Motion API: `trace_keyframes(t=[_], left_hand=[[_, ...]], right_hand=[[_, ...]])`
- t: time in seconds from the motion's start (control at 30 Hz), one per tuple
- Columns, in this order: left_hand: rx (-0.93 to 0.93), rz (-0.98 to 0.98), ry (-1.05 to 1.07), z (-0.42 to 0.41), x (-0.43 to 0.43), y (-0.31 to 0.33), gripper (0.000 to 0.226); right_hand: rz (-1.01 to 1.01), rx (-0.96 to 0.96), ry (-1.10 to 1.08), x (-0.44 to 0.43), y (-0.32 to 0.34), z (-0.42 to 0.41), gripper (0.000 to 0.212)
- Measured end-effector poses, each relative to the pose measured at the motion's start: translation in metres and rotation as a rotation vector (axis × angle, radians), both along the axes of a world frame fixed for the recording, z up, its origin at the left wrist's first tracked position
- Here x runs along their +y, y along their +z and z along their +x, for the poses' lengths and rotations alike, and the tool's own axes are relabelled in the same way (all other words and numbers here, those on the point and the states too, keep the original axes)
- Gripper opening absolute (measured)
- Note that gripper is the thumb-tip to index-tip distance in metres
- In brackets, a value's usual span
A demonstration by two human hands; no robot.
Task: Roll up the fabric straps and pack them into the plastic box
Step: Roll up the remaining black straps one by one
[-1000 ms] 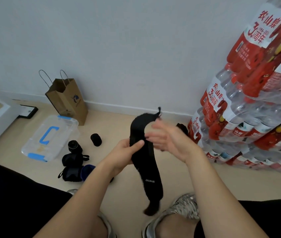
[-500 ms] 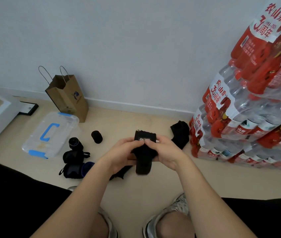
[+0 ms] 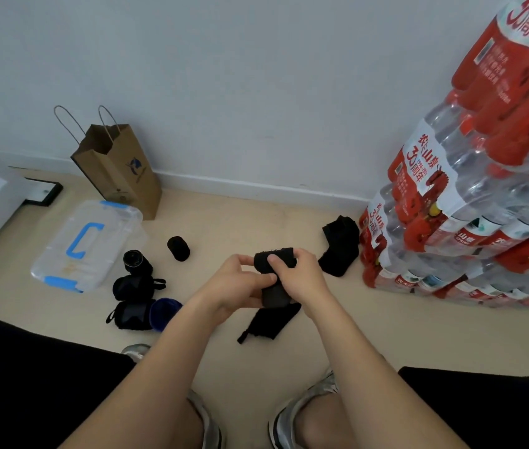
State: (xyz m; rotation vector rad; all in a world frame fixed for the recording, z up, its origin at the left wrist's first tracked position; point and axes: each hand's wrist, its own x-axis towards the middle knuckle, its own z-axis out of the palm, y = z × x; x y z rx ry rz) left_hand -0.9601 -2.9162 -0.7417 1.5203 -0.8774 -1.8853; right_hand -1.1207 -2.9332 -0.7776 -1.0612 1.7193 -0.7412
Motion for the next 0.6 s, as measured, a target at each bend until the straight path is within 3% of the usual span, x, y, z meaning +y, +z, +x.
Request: trace_keyframes(t=[0.07, 0.17, 0.27, 0.33, 0.43, 0.6], left_hand=[[-0.012, -0.041, 0.052, -0.005, -0.003, -0.003, 0.043], [-0.059, -0.072, 0.105, -0.009, -0.009, -0.012, 0.034], [-0.12, -0.006, 0.116, -0.01, -0.02, -0.026, 0.024], [-0.168, 0.025, 0.067, -0.009, -0.026, -0.038, 0.01], [-0.255, -0.004, -0.029, -0.011, -0.035, -0.055, 0.02], [-0.369, -0.015, -0.018, -0.017, -0.047, -0.078, 0.023]], right_hand=[[0.092, -0.068, -0.005, -0.004, -0.006, -0.003, 0.021], [0.201, -0.157, 0.028, -0.009, -0.018, -0.013, 0.042], [0.268, -0.091, 0.018, -0.016, -0.041, -0.03, 0.042], [0.268, 0.048, -0.031, -0.02, -0.057, -0.045, 0.033], [0.238, 0.387, -0.006, -0.027, -0.08, -0.075, 0.026], [0.178, 0.781, 0.215, -0.035, -0.115, -0.109, 0.043]])
